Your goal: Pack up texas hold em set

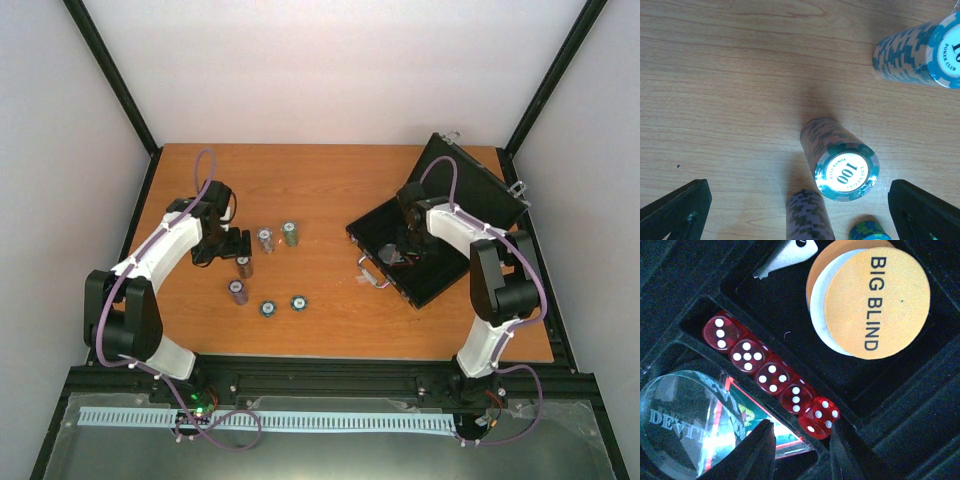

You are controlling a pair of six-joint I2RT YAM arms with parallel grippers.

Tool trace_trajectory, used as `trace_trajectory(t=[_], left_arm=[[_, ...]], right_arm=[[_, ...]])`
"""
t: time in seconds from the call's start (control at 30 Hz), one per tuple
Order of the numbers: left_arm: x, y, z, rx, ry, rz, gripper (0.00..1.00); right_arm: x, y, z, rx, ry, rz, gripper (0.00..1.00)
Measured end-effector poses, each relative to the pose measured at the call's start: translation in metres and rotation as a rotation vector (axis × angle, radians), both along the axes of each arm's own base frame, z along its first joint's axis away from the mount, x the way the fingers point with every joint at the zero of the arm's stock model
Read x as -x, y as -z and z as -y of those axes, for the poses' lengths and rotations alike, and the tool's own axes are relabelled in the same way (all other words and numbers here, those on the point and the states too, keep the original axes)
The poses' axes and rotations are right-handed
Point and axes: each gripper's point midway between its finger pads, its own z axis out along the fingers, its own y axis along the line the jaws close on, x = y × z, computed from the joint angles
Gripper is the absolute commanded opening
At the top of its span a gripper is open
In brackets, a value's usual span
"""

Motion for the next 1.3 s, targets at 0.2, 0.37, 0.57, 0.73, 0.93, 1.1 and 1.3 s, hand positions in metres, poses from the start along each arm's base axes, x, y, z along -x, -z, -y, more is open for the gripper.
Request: trace_trajectory(t=[0.2,0.37,0.57,0.73,0.93,1.1,1.3], left_arm=[[0.0,0.001,0.0,-0.001,0.0,-0.004,1.0],[0.0,0.002,0.0,-0.001,0.0,-0.007,1.0],[0.0,0.002,0.0,-0.001,0.0,-0.007,1.0],[0.0,0.002,0.0,-0.001,0.0,-0.007,1.0],[0.0,0.002,0.0,-0.001,0.0,-0.007,1.0],[0.0,0.002,0.0,-0.001,0.0,-0.007,1.0],[0.0,0.002,0.0,-0.002,0.0,-0.007,1.0]], right_arm=[[0.001,0.008,0.004,0.02,0.004,-0.01,0.32],[0.003,0.012,0.005,0.024,0.007,-0.003,0.32],[0.008,-0.002,0.007,0.016,0.008,0.016,0.32],[0.003,-0.021,0.005,0.008,0.007,0.043,0.33],[-0.005,-0.034,-0.002,-0.027,-0.005,0.076,0.33],[-0.007,-0.022,-0.005,-0.038,-0.01,0.051,0.33],[-0.006,-0.003,-0.007,-0.036,-0.014,0.007,0.33]])
